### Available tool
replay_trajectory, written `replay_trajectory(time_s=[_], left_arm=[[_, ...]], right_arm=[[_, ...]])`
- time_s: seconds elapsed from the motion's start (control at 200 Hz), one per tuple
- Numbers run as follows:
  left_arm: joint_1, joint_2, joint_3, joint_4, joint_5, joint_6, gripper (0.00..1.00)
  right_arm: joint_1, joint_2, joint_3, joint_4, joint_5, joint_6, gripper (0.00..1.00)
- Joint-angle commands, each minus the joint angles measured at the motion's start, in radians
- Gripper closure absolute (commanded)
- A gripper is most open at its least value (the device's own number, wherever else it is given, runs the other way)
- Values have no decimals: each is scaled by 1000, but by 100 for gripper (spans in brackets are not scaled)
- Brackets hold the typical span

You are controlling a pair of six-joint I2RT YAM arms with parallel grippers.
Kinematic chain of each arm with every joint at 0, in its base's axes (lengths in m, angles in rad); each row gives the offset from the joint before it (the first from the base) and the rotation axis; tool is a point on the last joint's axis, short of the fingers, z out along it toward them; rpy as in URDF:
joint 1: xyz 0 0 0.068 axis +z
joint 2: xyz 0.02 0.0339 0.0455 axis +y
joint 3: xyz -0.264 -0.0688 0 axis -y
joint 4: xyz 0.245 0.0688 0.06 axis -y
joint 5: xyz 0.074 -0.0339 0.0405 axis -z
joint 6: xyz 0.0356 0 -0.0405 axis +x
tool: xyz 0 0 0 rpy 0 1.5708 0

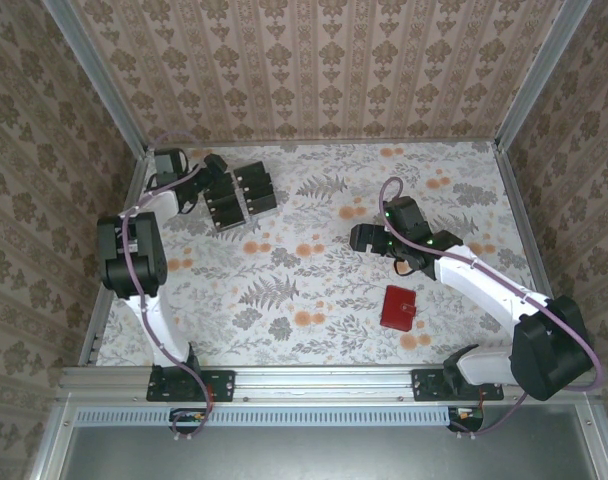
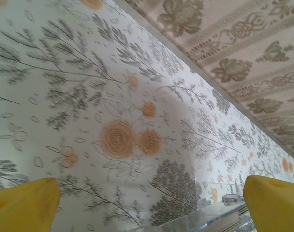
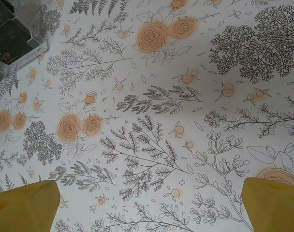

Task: Put the credit cards into the card holder
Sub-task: Move the storage box to the top-center of the table, then move the card holder to the center of the table.

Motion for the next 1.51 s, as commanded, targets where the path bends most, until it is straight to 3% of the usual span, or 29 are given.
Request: replay_trajectory(time_s=[0.0, 0.42, 0.855, 1.045, 1.22, 1.5], left_arm=[[-49, 24, 25, 43, 46, -26, 0], [-236, 123, 138, 63, 51, -79, 0], [-447, 249, 269, 137, 27, -190, 0], [-534, 319, 384, 96, 26, -203, 0], [-536, 294, 392, 16, -6, -167, 0], [-480, 73, 214, -115, -123, -44, 0]], right_arm=[[3, -13, -6, -27, 31, 10, 2], [-11, -44, -46, -38, 75, 37, 1], [-174, -95, -86, -77, 38, 56, 1], [-207, -105, -101, -136, 40, 73, 2], [-208, -138, -133, -251, 47, 101, 2], [-206, -278, -274, -344, 13, 125, 3]])
